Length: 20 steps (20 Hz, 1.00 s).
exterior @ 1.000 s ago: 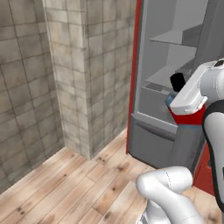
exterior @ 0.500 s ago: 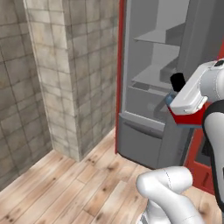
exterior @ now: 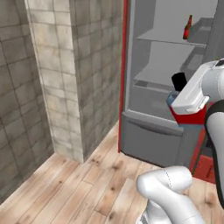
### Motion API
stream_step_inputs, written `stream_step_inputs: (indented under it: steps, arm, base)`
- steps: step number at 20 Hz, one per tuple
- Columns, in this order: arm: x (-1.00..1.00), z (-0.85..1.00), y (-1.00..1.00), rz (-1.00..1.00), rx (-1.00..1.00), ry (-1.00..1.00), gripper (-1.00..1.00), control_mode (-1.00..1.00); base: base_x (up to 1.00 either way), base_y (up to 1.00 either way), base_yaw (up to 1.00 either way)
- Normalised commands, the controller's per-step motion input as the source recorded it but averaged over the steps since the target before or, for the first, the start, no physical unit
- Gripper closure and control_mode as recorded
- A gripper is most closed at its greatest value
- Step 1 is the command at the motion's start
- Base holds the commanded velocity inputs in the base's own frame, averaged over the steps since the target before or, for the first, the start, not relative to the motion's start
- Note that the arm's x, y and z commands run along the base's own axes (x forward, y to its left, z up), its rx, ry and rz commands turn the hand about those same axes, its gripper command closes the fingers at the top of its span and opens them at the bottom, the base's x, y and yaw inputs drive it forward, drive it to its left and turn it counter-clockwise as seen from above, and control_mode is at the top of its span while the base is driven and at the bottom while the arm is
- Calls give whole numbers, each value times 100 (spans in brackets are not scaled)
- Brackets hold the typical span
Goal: Place the liquor and beer on the top shelf of the fridge to keep them out of children's reach, and place the avocado on lower shelves for easy access.
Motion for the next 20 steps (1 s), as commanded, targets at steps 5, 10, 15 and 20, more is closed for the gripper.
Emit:
stream_step_inputs:
  steps: [5, 10, 15, 20]
  arm:
    - [0, 0, 0, 0, 0, 0, 100, 100]
    - [0, 0, 0, 0, 0, 0, 100, 100]
    - [0, 0, 0, 0, 0, 0, 100, 100]
    - [0, 0, 0, 0, 0, 0, 100, 100]
  base:
    - [22, 100, 24]
    - [44, 99, 48]
    - [54, 80, 44]
    - [20, 38, -5]
